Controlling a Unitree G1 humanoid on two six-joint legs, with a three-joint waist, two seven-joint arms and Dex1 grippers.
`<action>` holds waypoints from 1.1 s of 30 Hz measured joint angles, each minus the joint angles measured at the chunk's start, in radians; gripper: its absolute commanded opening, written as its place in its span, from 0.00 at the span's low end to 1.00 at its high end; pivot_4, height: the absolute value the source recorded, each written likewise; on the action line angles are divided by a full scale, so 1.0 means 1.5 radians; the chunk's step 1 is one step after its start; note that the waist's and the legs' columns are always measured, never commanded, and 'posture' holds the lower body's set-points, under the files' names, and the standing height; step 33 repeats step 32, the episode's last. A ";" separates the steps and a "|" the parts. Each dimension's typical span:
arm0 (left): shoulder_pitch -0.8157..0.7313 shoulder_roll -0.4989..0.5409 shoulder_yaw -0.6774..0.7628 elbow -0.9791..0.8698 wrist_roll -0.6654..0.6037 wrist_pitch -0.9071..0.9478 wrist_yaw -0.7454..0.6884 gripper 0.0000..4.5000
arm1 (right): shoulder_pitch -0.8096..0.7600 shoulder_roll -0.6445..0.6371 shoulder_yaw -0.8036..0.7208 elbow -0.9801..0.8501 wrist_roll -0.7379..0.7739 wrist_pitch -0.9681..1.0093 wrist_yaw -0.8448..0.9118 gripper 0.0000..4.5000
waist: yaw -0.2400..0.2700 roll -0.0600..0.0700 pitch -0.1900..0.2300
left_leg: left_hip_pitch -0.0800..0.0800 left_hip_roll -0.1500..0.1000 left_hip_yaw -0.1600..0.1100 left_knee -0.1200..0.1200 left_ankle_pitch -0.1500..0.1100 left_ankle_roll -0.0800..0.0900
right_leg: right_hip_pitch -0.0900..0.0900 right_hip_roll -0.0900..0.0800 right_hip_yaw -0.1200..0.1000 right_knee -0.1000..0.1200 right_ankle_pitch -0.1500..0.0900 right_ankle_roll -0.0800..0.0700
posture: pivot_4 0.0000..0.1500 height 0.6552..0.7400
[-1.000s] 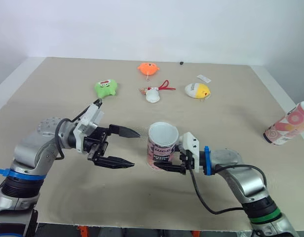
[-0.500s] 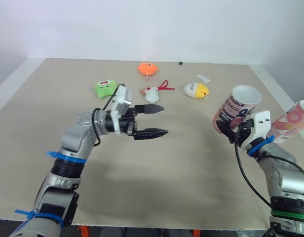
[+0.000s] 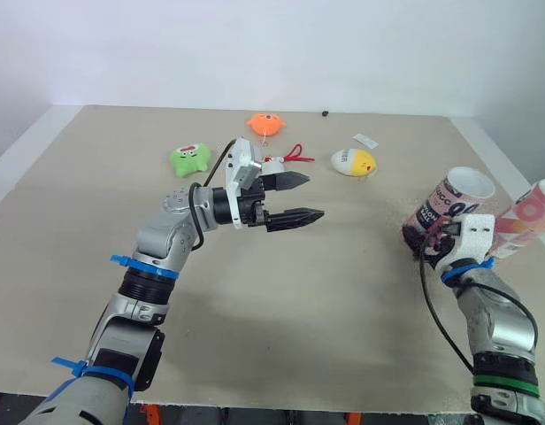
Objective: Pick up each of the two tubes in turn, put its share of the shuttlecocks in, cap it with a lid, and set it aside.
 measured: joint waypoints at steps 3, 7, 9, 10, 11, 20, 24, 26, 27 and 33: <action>0.003 0.001 -0.002 -0.004 0.001 0.004 0.000 1.00 | -0.001 -0.005 -0.001 0.000 0.001 0.011 0.004 0.99 | 0.000 0.001 0.000 | 0.000 0.000 0.000 0.000 0.000 0.000 | 0.000 0.000 0.000 0.000 0.000 0.000 | 1.00 1.00; 0.026 0.009 -0.007 -0.027 0.002 0.021 0.002 1.00 | 0.020 -0.036 -0.006 -0.013 0.007 0.025 0.020 0.99 | 0.000 0.001 0.000 | 0.000 0.000 0.000 0.000 0.000 0.000 | 0.000 0.000 0.000 0.000 0.000 0.000 | 1.00 1.00; 0.039 0.026 -0.009 -0.041 0.005 0.034 0.007 1.00 | 0.051 -0.057 -0.014 -0.035 0.007 0.030 0.033 0.99 | 0.000 0.001 0.000 | 0.000 0.000 0.000 0.000 0.000 0.000 | 0.000 0.000 0.000 0.000 0.000 0.000 | 1.00 1.00; 0.042 0.031 -0.008 -0.045 0.005 0.036 0.008 1.00 | 0.062 -0.064 -0.017 -0.040 0.007 0.031 0.036 0.99 | 0.000 0.001 0.000 | 0.000 0.000 0.000 0.000 0.000 0.000 | 0.000 0.000 0.000 0.000 0.000 0.000 | 1.00 1.00; 0.046 0.035 -0.008 -0.050 0.004 0.042 0.009 1.00 | 0.077 -0.072 -0.022 -0.051 0.008 0.032 0.043 0.99 | 0.001 0.001 0.000 | 0.000 0.000 0.000 0.000 0.000 0.000 | 0.000 0.000 0.000 0.000 0.000 0.000 | 1.00 1.00; 0.167 0.150 0.032 -0.129 -0.017 0.101 0.014 1.00 | 0.296 -0.161 -0.097 -0.235 0.122 0.091 0.244 0.99 | -0.005 0.002 -0.001 | 0.004 0.001 0.002 -0.001 0.000 0.000 | 0.001 0.000 0.001 0.000 -0.001 -0.002 | 1.00 1.00; 0.241 0.192 0.069 -0.167 -0.022 0.110 0.034 1.00 | 0.305 -0.166 -0.026 -0.352 0.179 0.116 0.318 0.99 | -0.012 0.001 0.000 | 0.009 0.003 0.003 -0.001 0.000 0.000 | 0.005 0.001 0.001 0.000 -0.001 -0.004 | 1.00 1.00; 0.285 0.207 0.090 -0.185 -0.021 0.102 0.050 1.00 | 0.264 -0.157 0.031 -0.393 0.193 0.129 0.324 0.99 | -0.016 0.001 0.000 | 0.009 0.003 0.003 -0.001 0.000 0.000 | 0.005 0.000 0.002 0.000 0.000 -0.005 | 1.00 1.00; 0.309 0.211 0.101 -0.192 -0.021 0.100 0.058 1.00 | 0.241 -0.148 0.060 -0.409 0.199 0.133 0.326 0.99 | -0.016 0.000 0.000 | 0.010 0.003 0.002 -0.001 0.000 0.000 | 0.005 0.000 0.002 0.000 0.001 -0.005 | 1.00 1.00; 0.432 0.249 0.140 -0.260 -0.035 0.107 0.072 1.00 | 0.130 -0.117 0.191 -0.420 0.201 0.149 0.339 0.99 | -0.011 -0.002 0.000 | 0.008 0.003 0.003 -0.001 0.000 0.000 | 0.003 -0.002 0.001 0.000 -0.001 -0.005 | 1.00 1.00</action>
